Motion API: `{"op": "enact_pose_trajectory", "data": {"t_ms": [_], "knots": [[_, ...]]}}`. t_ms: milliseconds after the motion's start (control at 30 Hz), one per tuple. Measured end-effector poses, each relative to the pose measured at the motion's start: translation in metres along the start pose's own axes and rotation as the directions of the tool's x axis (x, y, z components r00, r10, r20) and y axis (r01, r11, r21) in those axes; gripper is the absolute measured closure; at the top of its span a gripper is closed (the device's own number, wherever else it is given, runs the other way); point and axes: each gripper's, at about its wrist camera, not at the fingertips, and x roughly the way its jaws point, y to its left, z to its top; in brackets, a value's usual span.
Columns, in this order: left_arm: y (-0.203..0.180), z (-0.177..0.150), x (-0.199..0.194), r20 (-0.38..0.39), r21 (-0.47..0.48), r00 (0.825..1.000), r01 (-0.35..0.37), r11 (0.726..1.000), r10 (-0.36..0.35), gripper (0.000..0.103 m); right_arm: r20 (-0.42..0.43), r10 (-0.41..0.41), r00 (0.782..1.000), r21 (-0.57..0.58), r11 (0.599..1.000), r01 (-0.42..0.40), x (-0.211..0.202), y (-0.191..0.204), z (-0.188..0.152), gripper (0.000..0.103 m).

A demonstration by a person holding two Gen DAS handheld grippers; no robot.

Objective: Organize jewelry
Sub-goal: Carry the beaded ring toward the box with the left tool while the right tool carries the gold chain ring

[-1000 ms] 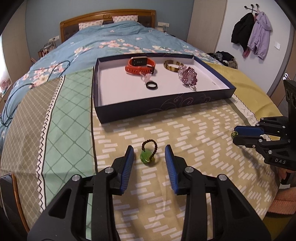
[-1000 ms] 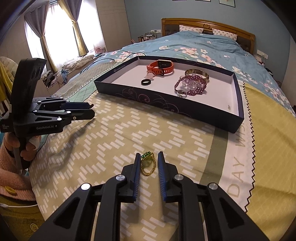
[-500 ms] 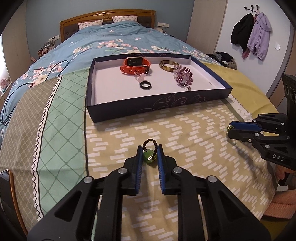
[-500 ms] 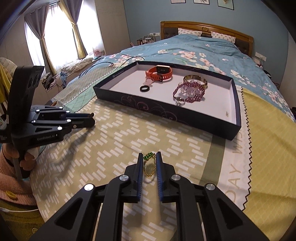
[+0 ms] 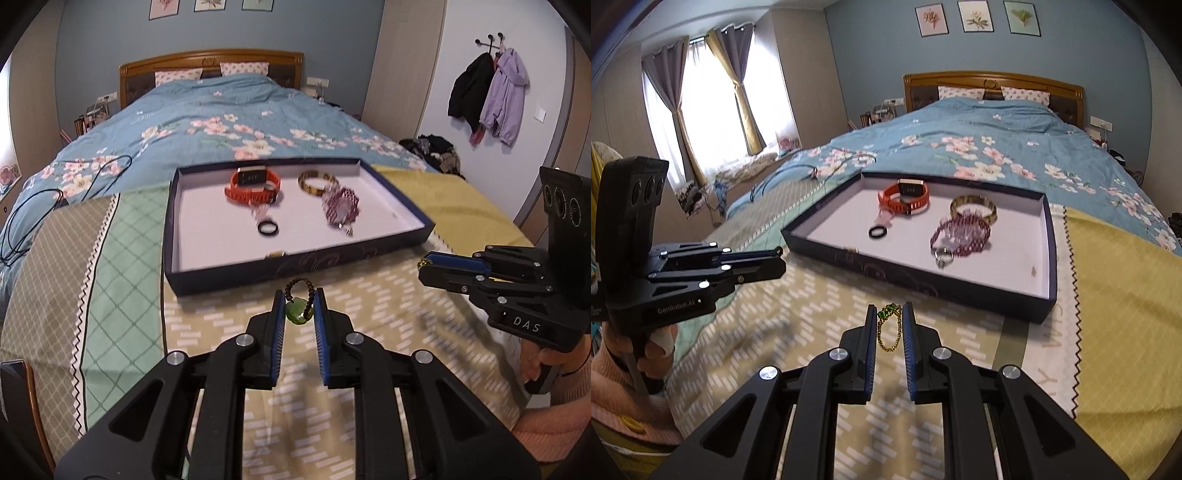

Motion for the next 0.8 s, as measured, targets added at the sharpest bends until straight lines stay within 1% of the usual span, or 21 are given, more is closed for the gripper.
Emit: {"op": "enact_pose_trajectory", "data": {"t_ms": [267,433,800], "knots": [[-0.009,0.014,-0.011,0.064,0.008,0.998,-0.019,1.000,0.019,0.087,0.072,0.000,0.997,0.022,1.000,-0.001,-0.009,-0.006,0.016,0.091],[-0.015,0.021,-0.017,0.102,0.027,0.994,-0.045,0.999,0.042,0.087,0.104,0.003,0.995,0.029,1.000,-0.006,-0.011,-0.009,0.023,0.091],[-0.019,0.031,-0.028,0.165,0.021,0.985,-0.061,0.998,0.057,0.087,0.166,-0.006,0.986,0.041,0.999,-0.001,-0.016,-0.012,0.033,0.091]]}}
